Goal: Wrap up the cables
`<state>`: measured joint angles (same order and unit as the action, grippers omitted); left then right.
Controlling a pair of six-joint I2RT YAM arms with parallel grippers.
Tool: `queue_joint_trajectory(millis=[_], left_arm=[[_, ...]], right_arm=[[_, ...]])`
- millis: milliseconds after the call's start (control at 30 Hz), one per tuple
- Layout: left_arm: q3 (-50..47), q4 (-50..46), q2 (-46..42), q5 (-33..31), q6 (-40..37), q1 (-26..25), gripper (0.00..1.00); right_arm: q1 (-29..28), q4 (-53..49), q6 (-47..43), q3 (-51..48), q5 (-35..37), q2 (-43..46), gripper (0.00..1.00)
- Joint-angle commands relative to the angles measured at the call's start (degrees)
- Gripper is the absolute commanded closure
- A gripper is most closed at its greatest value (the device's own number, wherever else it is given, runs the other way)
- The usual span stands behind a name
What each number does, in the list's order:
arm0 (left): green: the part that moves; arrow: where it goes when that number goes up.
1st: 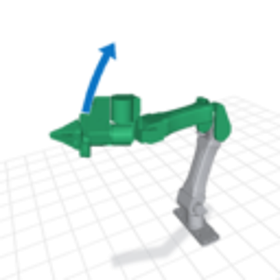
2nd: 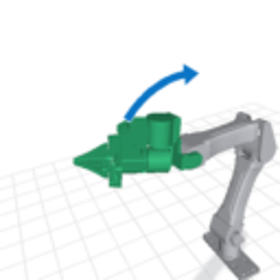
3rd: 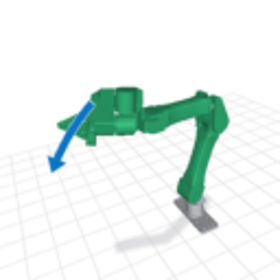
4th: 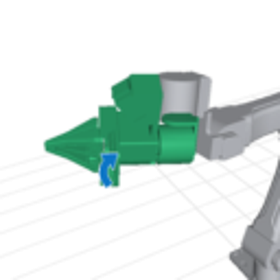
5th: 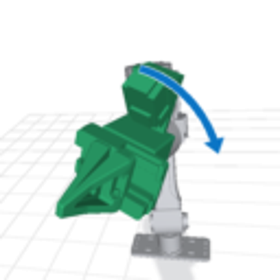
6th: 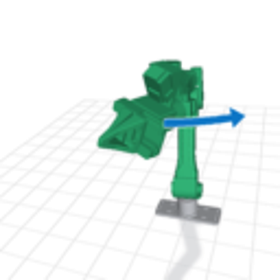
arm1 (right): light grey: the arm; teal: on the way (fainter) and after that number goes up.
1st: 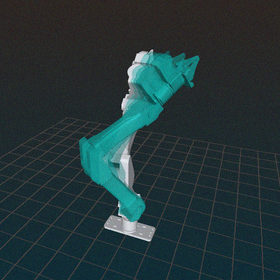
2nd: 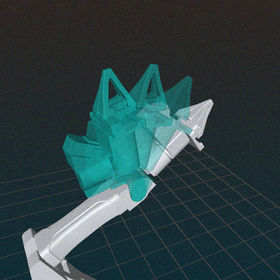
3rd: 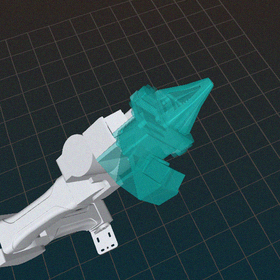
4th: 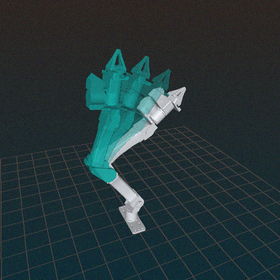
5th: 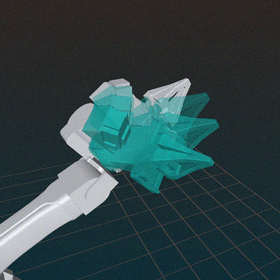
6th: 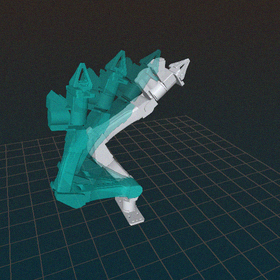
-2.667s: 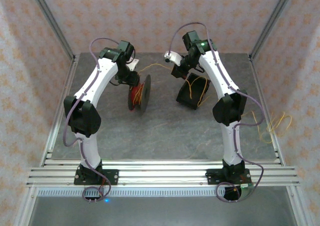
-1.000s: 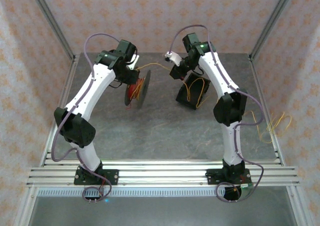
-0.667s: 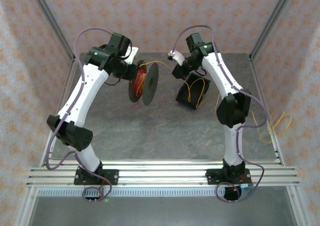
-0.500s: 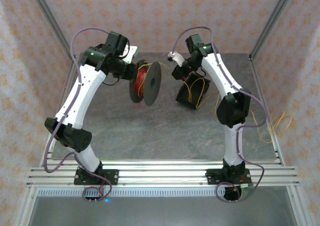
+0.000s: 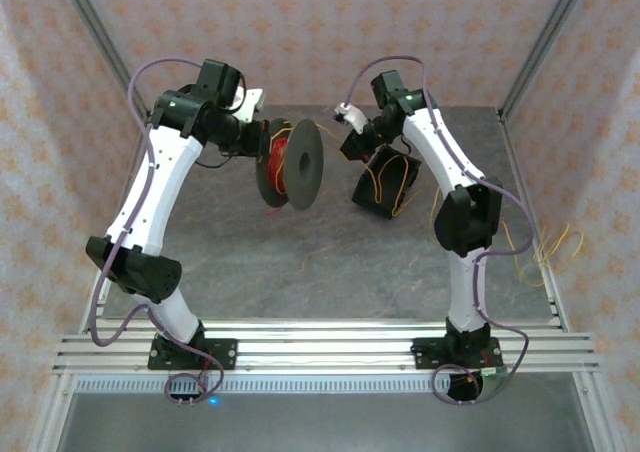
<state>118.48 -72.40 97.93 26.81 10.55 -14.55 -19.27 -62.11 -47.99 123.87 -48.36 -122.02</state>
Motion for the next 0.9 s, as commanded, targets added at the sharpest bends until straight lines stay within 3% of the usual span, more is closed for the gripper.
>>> queue_joint_trajectory(millis=[0, 167, 233, 367, 533, 567, 600, 633, 700, 867], left_arm=[[2.06, 6.87, -4.16, -0.27, 3.46, 1.69, 1.00], [2.54, 7.88, -4.41, 3.52, 4.73, 2.70, 1.00], [2.79, 7.55, -4.68, 4.04, 4.65, 3.10, 1.00], [4.84, 4.77, -4.24, 3.13, 4.18, 4.41, 1.00], [6.33, 3.13, -4.47, 1.59, 4.08, 5.53, 1.00], [6.33, 3.14, -4.63, 1.61, 4.21, 5.62, 1.00], [6.33, 3.14, -4.75, 1.58, 4.36, 5.81, 1.00], [6.33, 3.14, -4.93, 1.71, 4.63, 5.89, 1.00], [6.33, 3.14, -4.99, 2.37, 5.60, 6.20, 1.00], [6.30, 4.31, -5.56, 3.98, 9.36, 7.42, 1.00]], right_arm=[[0.74, -2.80, -0.17, -0.55, -0.47, 1.50, 1.00], [0.80, -2.86, 1.16, -0.79, 0.95, 0.39, 0.98], [0.64, -1.38, 4.15, -0.58, 2.85, 0.59, 0.79], [0.53, 1.35, 8.74, -0.29, 3.48, 3.41, 0.57], [0.51, 5.54, 10.84, -1.44, -1.50, 9.47, 0.47], [0.48, 5.59, 10.74, -1.48, -3.66, 10.54, 0.42], [0.54, 5.71, 10.74, -1.45, -5.49, 11.41, 0.24], [0.48, 5.85, 10.79, -1.70, -7.49, 12.22, 0.00], [0.53, 7.27, 12.46, -2.53, -9.47, 13.72, 0.01], [1.17, 10.58, 29.65, -2.14, -6.72, 15.10, 0.01]])
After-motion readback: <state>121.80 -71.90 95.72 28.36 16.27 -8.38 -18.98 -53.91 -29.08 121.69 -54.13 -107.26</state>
